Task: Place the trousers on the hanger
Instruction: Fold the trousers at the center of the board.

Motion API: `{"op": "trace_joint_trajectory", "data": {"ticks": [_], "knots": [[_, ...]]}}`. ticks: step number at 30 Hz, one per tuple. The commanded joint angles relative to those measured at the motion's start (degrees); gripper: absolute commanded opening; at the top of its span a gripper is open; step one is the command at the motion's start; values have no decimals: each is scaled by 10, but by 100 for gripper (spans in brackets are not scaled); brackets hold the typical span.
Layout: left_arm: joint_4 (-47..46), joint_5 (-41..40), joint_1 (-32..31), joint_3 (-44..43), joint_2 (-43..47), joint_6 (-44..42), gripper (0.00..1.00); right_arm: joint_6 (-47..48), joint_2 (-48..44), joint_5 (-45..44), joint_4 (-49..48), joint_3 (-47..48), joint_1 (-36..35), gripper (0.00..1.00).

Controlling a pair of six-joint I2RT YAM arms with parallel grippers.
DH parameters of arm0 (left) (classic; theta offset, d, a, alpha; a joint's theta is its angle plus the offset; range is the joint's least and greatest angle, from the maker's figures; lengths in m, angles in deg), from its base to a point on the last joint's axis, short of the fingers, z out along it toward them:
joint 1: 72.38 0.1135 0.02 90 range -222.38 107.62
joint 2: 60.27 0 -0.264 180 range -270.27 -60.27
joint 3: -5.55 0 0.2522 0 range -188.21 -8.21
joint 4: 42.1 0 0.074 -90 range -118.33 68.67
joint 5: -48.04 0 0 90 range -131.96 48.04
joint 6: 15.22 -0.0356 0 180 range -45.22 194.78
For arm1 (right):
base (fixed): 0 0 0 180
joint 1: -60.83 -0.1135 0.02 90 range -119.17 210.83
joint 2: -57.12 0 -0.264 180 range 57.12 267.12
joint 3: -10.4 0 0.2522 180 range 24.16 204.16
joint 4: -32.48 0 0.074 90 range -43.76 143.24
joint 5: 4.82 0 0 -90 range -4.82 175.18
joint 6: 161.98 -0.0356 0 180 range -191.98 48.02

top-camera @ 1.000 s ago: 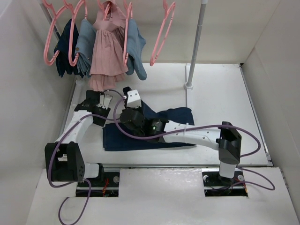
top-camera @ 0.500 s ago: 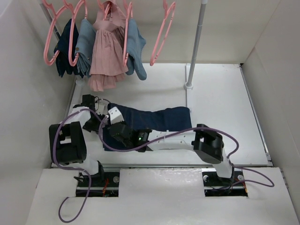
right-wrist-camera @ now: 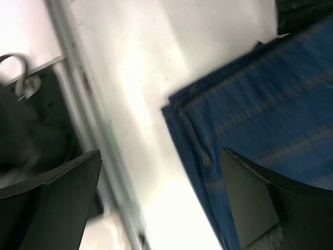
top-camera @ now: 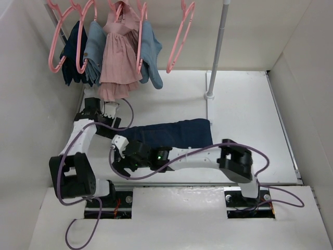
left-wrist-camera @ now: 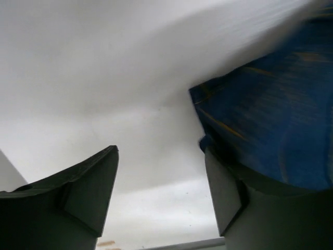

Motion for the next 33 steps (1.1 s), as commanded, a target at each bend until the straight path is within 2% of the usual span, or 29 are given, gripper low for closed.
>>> {"op": "trace_joint_trajectory", "data": {"ticks": [1,2,5,8,12,18,20,22,24,28,33], "knots": [[22,84,0,-31,63,-44,68,20,-128,14,-16,-38,-3,100],[22,98,0,-31,75,-49,74,20,-149,9,-16,-56,4,100],[17,120,0,-20,112,-81,81,-50,-250,38,-10,-166,47,100],[12,125,0,-14,120,-88,86,-97,-293,68,2,-234,92,100],[17,120,-5,-7,103,-88,94,-177,-359,62,33,-328,172,100],[23,132,-19,0,116,-93,96,-274,-460,48,88,-432,374,100],[-9,73,-40,22,116,-87,94,-281,-466,48,102,-444,451,100],[-29,18,-67,62,89,-76,91,-281,-459,61,115,-444,497,100],[-56,-43,-67,95,65,-70,87,-264,-445,90,115,-444,552,100],[-102,-83,-67,134,27,-65,85,-210,-372,168,73,-449,584,100],[-136,-105,-73,139,10,-60,82,-209,-339,253,11,-473,584,98]]}}
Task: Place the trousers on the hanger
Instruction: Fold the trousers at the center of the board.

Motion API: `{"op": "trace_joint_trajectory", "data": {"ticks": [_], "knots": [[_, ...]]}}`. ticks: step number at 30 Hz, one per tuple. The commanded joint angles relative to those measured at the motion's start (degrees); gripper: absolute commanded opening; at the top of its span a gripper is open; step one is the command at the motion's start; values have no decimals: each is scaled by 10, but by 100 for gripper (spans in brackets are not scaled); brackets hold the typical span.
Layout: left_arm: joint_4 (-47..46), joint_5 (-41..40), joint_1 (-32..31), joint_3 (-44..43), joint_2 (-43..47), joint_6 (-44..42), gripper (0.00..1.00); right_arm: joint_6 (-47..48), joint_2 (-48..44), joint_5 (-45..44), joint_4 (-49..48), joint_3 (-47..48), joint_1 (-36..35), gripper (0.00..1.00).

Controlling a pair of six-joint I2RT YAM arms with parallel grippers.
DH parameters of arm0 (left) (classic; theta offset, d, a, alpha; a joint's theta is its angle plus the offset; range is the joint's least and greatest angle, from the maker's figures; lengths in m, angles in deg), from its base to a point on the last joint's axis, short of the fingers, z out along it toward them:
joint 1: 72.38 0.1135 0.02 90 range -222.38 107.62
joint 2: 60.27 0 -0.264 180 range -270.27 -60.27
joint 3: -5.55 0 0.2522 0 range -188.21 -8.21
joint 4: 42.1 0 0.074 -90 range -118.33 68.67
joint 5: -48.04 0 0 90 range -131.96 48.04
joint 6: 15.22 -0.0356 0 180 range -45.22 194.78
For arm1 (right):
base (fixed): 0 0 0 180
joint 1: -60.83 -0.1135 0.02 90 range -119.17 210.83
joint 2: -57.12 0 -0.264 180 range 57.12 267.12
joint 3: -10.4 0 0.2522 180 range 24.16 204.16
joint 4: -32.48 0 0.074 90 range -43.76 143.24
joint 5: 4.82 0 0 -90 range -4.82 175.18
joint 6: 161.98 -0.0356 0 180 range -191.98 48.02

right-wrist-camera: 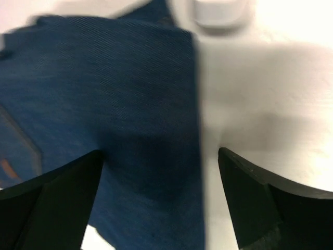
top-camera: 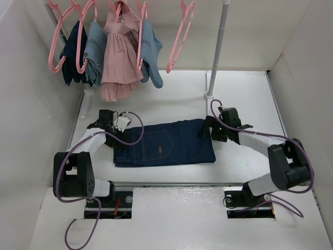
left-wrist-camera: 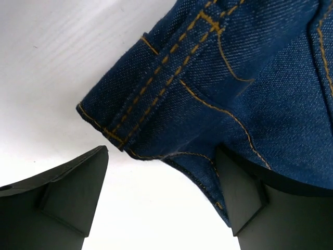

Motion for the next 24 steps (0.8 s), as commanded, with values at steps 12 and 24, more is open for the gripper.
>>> {"op": "trace_joint_trajectory", "data": {"ticks": [12,24], "knots": [[-46,-39,-49,-2,-15,-4,77,-19,-23,133,-110,-89,128,0],[47,-113,-140,-28,124,-108,99,103,-234,-30,172,62,163,100]]}}
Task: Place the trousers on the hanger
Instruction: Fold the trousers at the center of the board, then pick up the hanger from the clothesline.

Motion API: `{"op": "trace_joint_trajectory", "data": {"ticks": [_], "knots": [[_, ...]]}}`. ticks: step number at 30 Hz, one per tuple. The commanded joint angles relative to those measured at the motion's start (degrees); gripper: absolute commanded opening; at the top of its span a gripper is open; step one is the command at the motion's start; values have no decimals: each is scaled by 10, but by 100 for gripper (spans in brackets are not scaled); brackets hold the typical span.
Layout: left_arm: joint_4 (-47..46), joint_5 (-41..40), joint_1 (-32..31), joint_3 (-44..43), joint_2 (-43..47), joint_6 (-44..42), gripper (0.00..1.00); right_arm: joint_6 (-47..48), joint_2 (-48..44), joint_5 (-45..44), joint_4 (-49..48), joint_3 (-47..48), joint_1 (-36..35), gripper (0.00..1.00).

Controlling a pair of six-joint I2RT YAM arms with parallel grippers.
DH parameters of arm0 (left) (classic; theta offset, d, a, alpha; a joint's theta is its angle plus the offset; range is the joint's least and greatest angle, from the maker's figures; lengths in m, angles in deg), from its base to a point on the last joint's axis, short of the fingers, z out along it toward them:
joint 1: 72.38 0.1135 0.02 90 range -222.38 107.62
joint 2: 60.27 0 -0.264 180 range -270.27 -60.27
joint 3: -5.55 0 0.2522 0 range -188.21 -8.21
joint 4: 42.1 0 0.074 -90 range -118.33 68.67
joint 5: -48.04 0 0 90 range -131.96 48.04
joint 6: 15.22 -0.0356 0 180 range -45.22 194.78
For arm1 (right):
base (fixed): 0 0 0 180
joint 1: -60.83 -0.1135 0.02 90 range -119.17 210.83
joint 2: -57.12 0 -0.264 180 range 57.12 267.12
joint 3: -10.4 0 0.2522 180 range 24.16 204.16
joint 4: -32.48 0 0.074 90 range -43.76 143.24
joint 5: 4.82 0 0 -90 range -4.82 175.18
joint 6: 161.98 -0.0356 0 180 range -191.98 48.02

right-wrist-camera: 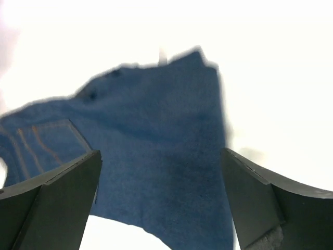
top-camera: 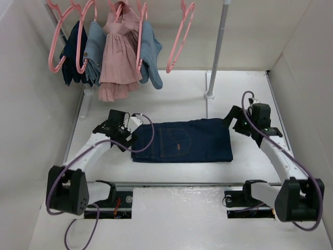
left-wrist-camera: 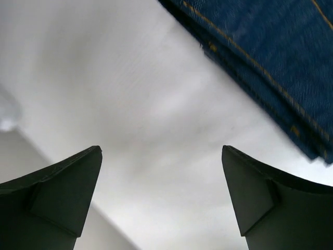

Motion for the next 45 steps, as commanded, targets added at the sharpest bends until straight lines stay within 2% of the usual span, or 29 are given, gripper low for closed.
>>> {"op": "trace_joint_trajectory", "data": {"ticks": [1,5,7,9,11,14,15,16,18,23,25,26,30,37,45], "knots": [[59,-84,-21,-26,73,-79,99,55,-72,-126,104,89,-29,100],[87,-109,-43,-60,183,-127,99,75,-140,-216,150,250,-92,100],[111,-72,-43,-117,241,-127,99,98,-140,-231,144,310,-123,100],[120,-2,-43,-172,276,-79,99,112,-117,-245,133,397,-175,100],[120,75,-43,-198,330,-52,99,122,-63,-250,114,456,-209,100],[73,144,-43,-206,400,-9,99,123,41,-191,83,578,-262,100],[31,168,-43,-200,412,6,99,123,72,-151,83,612,-287,100],[14,174,-43,-195,422,21,99,123,131,-136,74,685,-299,100],[-5,169,-43,-195,422,66,99,123,189,-92,58,785,-314,100],[31,159,-43,-219,371,89,98,51,348,-32,34,962,-308,100],[31,152,-43,-212,371,97,98,11,400,-42,13,988,-308,98],[31,152,-43,-206,376,98,98,-1,410,-49,5,994,-301,91],[25,157,-43,-187,390,98,98,-36,425,-101,-36,982,-295,85],[15,152,-43,-182,396,103,98,-73,457,-112,-41,966,-290,85],[9,146,-43,-171,406,98,98,-171,504,-118,-69,946,-278,85]]}}
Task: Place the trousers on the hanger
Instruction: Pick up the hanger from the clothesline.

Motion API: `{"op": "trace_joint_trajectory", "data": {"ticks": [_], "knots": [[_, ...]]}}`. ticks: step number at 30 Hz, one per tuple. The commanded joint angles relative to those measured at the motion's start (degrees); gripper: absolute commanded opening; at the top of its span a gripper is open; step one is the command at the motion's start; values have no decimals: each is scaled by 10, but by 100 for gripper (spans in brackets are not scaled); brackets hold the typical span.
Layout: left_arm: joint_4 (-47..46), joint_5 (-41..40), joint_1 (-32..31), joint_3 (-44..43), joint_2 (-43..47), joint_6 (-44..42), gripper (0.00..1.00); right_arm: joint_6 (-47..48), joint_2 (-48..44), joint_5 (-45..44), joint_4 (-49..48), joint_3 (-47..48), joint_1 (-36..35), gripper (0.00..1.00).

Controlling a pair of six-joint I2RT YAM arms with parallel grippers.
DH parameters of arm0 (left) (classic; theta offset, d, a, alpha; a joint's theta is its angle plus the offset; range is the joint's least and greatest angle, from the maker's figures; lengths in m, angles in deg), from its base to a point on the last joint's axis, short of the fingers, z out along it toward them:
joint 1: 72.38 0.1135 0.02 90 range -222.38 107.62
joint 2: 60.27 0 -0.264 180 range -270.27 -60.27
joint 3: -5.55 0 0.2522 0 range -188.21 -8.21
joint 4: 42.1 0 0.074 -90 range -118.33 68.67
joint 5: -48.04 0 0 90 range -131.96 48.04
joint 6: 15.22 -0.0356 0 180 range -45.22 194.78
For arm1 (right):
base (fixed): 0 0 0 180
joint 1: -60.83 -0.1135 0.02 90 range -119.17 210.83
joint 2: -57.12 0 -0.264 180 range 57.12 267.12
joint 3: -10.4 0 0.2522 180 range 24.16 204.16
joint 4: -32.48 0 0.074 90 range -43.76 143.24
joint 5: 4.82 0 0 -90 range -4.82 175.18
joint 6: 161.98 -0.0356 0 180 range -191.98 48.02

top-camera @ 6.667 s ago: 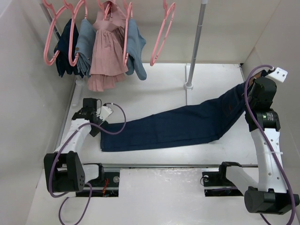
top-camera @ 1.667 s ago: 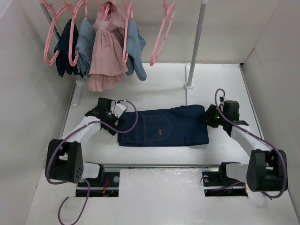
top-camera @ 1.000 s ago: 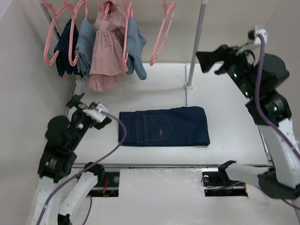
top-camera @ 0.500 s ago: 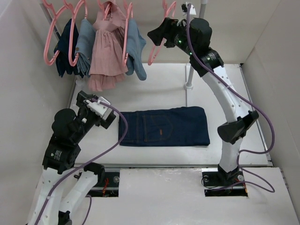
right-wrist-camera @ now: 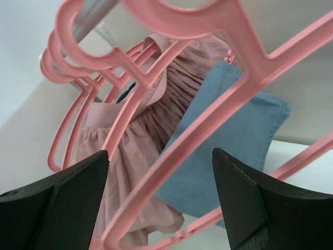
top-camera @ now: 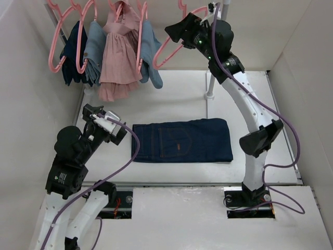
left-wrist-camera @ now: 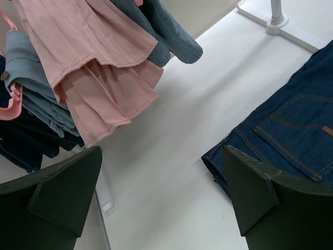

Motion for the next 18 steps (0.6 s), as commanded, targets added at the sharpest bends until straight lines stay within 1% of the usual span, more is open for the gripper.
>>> {"op": "trace_joint_trajectory", "data": {"ticks": [1,3,5,7,8,9,12,13,18], "knots": [[-29,1,-3,11,11,7,98,-62,23,-14,-47,-5,8,85],[-29,1,-3,18,16,7,98,-76,39,-9,-74,1,8,85],[-29,1,-3,18,16,7,98,-81,52,3,-82,18,2,81],[-29,1,-3,25,22,7,98,-81,63,10,-90,34,2,73],[-29,-5,-3,25,22,7,98,-87,68,10,-99,34,2,68],[-29,-5,-3,25,22,7,98,-87,69,17,-100,34,2,56],[-29,-10,-3,30,27,7,98,-110,69,24,-113,18,2,33],[-29,-10,-3,30,27,7,98,-110,63,32,-122,1,2,23],[-29,-10,-3,35,32,7,98,-115,30,55,-149,-40,2,3]]}}
